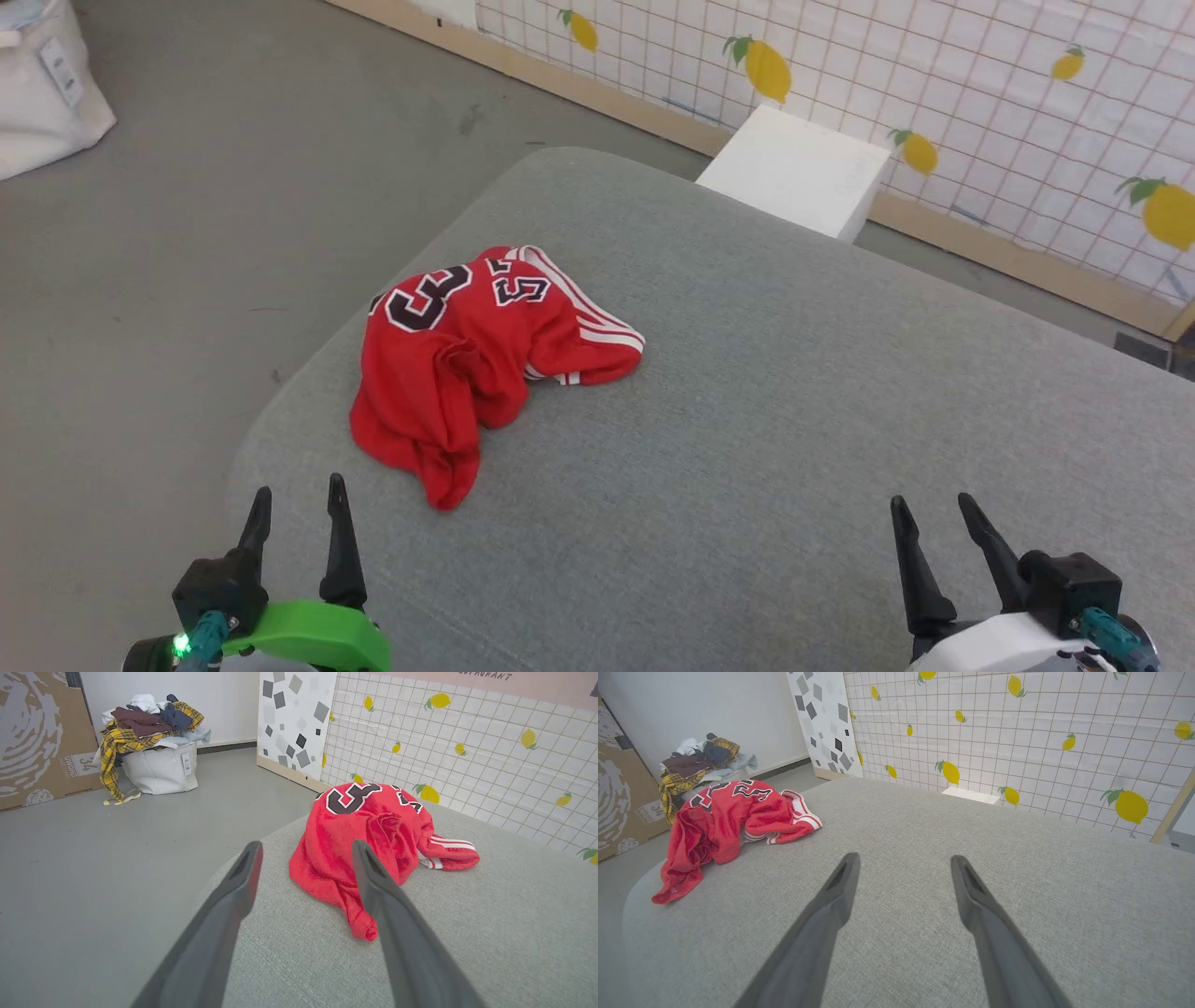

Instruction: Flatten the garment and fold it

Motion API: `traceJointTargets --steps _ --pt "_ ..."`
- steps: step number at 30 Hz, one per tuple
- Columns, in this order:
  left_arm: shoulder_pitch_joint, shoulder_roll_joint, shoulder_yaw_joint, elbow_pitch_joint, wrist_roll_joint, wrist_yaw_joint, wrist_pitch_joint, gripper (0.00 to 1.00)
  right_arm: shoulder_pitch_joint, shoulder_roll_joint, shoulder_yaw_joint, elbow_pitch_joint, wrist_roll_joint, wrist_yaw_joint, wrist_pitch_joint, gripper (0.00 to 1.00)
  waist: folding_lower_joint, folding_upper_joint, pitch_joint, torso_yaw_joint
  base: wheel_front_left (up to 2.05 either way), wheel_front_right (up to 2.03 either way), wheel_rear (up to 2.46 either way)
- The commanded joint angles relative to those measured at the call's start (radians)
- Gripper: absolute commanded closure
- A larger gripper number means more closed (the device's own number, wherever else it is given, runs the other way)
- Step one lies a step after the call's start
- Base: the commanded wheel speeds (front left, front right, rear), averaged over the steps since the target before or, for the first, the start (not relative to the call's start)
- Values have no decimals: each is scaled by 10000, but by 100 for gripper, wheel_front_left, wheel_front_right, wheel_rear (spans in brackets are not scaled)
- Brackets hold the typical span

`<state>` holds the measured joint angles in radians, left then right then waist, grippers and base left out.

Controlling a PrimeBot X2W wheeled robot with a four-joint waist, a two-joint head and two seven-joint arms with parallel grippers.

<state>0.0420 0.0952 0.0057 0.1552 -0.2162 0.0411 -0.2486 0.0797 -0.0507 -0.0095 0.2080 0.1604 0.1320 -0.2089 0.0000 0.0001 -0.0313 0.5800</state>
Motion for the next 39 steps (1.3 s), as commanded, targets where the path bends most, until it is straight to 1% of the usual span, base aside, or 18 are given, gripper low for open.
traceJointTargets --steps 1,3,15,18,20,24,27,30,33,36,38,39 --pt "180 83 -17 61 -93 36 -96 0 126 5 -21 52 110 -13 -101 0 0 -1 -3 109 0 0 0" --pt "192 90 -19 82 -124 39 -132 0 154 5 -24 66 117 -13 -133 0 0 -1 3 181 0 0 0" --pt "181 76 -91 93 -157 17 -132 0 221 5 -22 -42 67 -13 -93 0 0 -1 61 108 0 0 0" --pt "-140 86 -148 97 -315 -152 -61 0 220 5 -63 -114 23 -13 -54 0 0 -1 191 118 0 0 0" --pt "-675 166 -82 113 -499 -297 5 0 167 5 -87 -202 -58 -13 12 0 0 -1 317 100 0 0 0" --pt "-2307 521 98 393 -964 -752 365 0 -47 5 -164 -579 -386 -13 304 0 0 -1 887 -101 0 0 0" --pt "-3840 877 250 1039 -1617 -1176 1097 0 -247 5 -333 -1022 -731 -13 633 0 0 -1 1485 -357 0 0 0" --pt "-5328 1321 291 2090 -2262 -1439 2194 0 -426 5 -444 -1567 -1096 -13 1015 0 0 -1 2247 -723 0 0 0" --pt "-6484 1583 269 3192 -2764 -1543 3214 0 -583 5 -588 -1979 -1373 -13 1307 0 0 -1 2877 -1120 0 0 0" --pt "-7368 1742 276 4485 -3284 -1577 4558 0 -679 5 -691 -2377 -1557 -13 1554 0 0 -1 3507 -1570 0 0 0" --pt "-7747 1895 231 5236 -3421 -1503 5440 0 -725 5 -730 -2619 -1637 -13 1674 0 0 -1 3884 -1860 0 0 0" --pt "-7877 1981 194 5489 -3399 -1448 5677 0 -749 5 -762 -2725 -1665 -13 1702 0 0 -1 4040 -1968 0 0 0"
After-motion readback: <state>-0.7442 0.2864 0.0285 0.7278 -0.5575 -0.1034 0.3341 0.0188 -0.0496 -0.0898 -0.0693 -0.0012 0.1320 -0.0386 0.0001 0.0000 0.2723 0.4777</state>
